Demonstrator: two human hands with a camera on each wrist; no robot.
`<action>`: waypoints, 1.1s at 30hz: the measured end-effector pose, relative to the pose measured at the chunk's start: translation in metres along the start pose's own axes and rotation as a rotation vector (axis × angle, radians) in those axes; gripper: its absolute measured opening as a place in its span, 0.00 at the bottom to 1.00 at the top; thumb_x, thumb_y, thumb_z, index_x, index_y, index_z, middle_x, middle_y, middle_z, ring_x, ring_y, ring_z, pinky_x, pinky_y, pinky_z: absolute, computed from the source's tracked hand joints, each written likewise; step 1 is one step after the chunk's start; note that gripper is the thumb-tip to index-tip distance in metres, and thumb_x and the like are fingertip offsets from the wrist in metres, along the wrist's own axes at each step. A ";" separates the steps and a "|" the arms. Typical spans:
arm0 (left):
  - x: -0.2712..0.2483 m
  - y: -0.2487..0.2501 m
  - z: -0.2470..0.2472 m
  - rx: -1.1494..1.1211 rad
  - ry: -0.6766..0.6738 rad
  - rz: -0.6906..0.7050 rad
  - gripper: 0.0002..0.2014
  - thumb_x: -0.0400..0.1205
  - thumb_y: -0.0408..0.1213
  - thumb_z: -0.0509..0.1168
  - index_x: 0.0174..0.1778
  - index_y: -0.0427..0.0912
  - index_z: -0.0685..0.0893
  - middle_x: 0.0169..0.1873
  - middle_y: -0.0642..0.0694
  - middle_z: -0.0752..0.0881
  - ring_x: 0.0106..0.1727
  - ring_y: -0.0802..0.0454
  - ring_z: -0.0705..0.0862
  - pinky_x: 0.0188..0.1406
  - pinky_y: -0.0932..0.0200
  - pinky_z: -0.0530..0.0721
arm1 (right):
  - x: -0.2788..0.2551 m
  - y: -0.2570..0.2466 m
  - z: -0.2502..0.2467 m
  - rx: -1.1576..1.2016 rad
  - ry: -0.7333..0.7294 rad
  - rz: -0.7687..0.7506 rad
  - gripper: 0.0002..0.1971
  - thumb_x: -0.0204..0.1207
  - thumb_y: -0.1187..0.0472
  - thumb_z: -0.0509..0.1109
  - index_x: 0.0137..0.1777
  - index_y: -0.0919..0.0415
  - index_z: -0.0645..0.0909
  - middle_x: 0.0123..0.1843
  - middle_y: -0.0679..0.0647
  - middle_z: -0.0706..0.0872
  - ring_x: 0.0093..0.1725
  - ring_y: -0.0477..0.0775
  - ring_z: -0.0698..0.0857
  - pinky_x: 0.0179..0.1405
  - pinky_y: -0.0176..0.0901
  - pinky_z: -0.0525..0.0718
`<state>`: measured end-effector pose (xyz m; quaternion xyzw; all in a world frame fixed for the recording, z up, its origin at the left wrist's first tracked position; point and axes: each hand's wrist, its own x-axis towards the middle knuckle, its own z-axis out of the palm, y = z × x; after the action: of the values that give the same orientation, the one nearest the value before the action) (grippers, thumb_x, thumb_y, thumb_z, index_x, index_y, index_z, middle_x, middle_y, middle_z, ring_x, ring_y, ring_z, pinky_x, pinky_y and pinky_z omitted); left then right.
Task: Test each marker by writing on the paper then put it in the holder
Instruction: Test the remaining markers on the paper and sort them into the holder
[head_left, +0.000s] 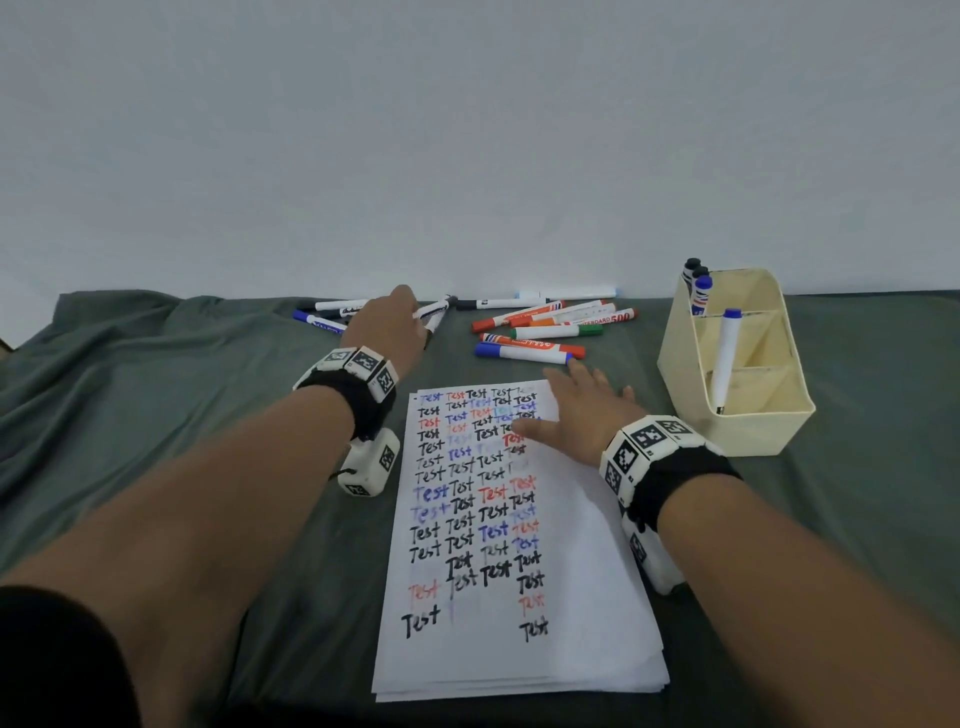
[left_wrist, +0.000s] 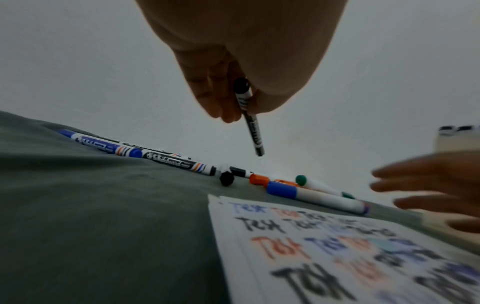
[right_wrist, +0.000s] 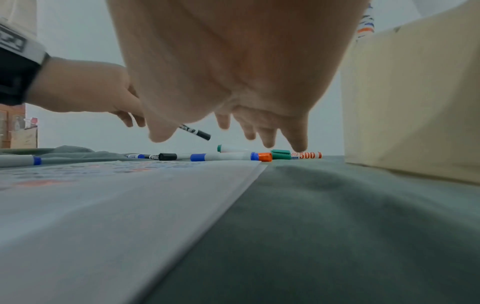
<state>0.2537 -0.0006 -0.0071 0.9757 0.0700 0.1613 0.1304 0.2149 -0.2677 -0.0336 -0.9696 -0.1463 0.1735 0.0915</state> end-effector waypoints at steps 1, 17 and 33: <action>-0.004 0.000 -0.001 -0.037 0.026 0.036 0.03 0.84 0.38 0.61 0.49 0.44 0.74 0.36 0.46 0.80 0.39 0.43 0.79 0.38 0.52 0.73 | -0.001 0.000 -0.002 0.014 0.048 -0.024 0.50 0.77 0.23 0.59 0.91 0.48 0.46 0.93 0.53 0.45 0.91 0.61 0.48 0.85 0.76 0.52; -0.085 0.051 -0.026 -0.406 -0.236 0.549 0.46 0.64 0.62 0.81 0.75 0.57 0.68 0.65 0.59 0.80 0.63 0.62 0.80 0.64 0.67 0.78 | -0.017 -0.008 -0.019 0.080 0.494 -0.338 0.06 0.86 0.54 0.66 0.55 0.49 0.84 0.49 0.47 0.82 0.52 0.54 0.84 0.47 0.46 0.81; -0.065 0.029 -0.007 -0.055 -0.447 0.436 0.10 0.88 0.56 0.57 0.51 0.55 0.76 0.34 0.54 0.81 0.36 0.57 0.80 0.32 0.58 0.71 | -0.018 -0.007 -0.017 0.181 0.430 -0.279 0.09 0.85 0.47 0.70 0.59 0.46 0.88 0.52 0.45 0.88 0.48 0.46 0.80 0.50 0.44 0.79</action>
<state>0.1930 -0.0383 -0.0121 0.9751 -0.1755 -0.0311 0.1315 0.2032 -0.2685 -0.0112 -0.9425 -0.2396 -0.0381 0.2299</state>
